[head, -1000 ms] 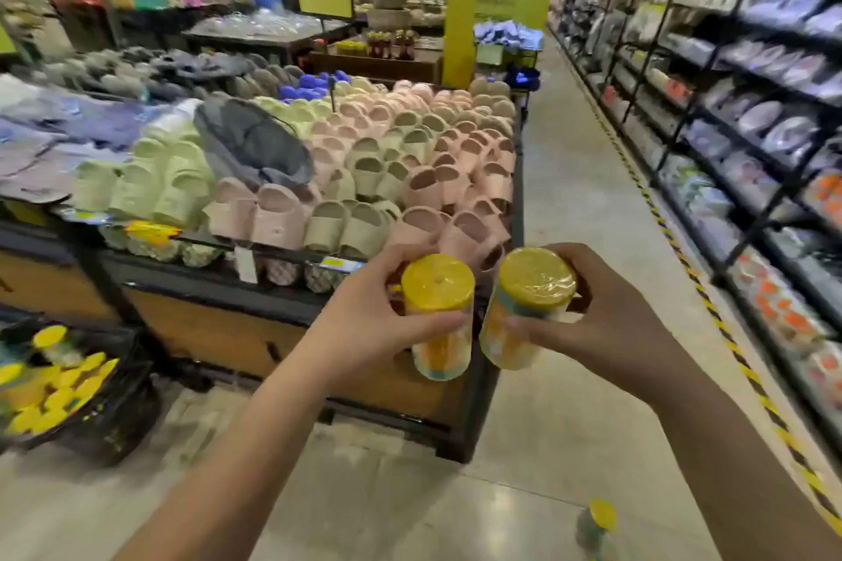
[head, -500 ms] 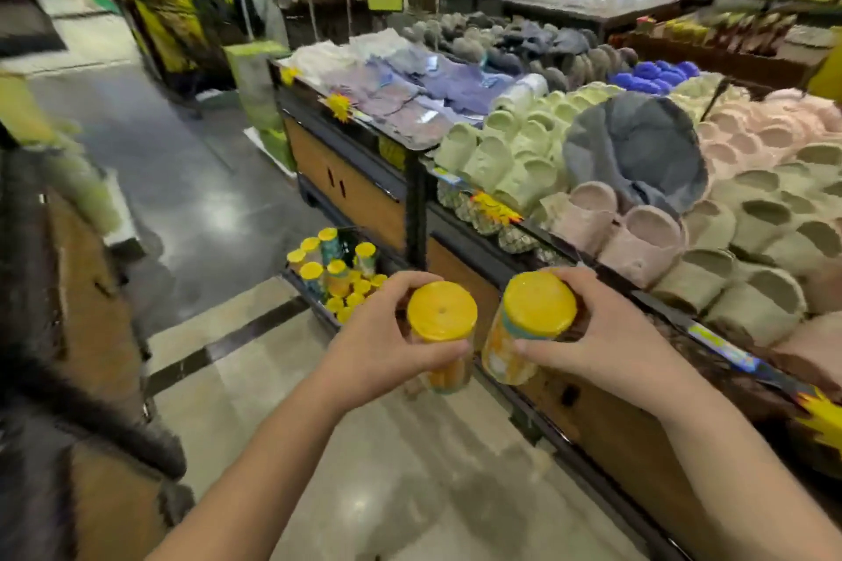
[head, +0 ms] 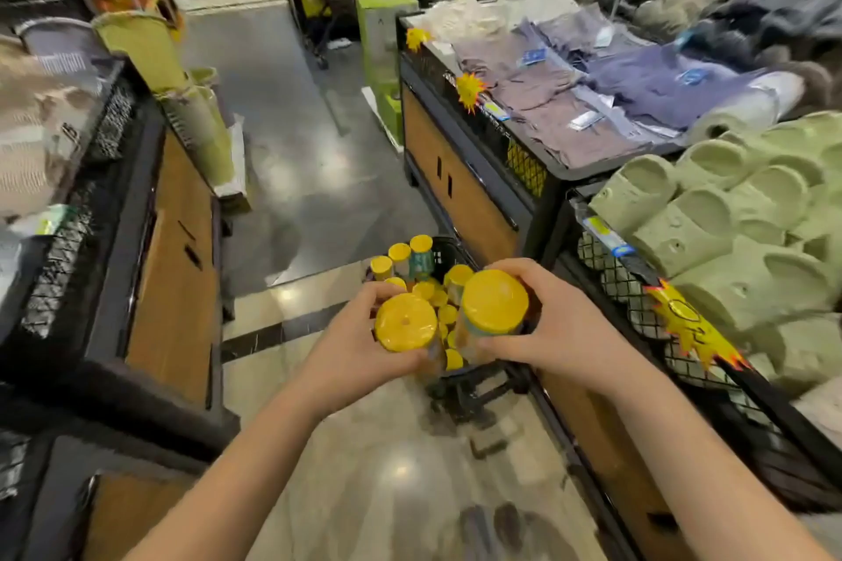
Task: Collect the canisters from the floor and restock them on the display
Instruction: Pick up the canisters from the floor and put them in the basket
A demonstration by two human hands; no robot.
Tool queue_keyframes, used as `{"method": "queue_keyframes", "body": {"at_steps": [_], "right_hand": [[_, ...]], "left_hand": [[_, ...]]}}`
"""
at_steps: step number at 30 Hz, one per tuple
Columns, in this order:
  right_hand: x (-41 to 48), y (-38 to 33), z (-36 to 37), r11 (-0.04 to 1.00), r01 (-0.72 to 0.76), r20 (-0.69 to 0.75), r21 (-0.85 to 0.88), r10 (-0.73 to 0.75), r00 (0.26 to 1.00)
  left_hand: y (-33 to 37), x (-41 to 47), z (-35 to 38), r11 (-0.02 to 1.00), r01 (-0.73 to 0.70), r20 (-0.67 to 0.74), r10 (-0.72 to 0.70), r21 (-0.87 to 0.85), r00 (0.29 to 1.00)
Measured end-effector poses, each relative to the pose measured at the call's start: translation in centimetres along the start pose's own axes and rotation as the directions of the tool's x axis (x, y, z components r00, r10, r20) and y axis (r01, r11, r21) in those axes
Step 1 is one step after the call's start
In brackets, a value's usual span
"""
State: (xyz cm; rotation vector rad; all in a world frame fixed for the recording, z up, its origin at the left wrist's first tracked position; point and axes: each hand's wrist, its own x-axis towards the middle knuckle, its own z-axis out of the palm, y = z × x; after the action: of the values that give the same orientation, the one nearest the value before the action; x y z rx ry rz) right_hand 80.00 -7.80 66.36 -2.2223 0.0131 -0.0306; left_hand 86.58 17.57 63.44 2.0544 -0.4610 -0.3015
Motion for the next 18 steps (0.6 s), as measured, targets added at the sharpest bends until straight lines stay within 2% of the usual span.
{"method": "queue_keyframes", "body": {"at_steps": [7,13,18], "right_hand": [[14.0,4.8,1.1,0.998,-0.034,0.095,-0.055,0.040,0.995],[22.1,10.7,5.1,0.987,-0.146,0.050,-0.070,0.150,0.987],[27.1,17.1,9.3,0.967,-0.230,0.039,-0.105,0.235,0.971]], "left_hand": [[-6.1,12.1,-1.2,0.993,0.113,-0.049,-0.113,0.016,0.992],[-14.3,21.1,-1.4,0.986,0.163,0.029,-0.164,0.043,0.986],[-21.9,27.4,1.4,0.976,0.154,0.119,-0.173,0.155,0.978]]}}
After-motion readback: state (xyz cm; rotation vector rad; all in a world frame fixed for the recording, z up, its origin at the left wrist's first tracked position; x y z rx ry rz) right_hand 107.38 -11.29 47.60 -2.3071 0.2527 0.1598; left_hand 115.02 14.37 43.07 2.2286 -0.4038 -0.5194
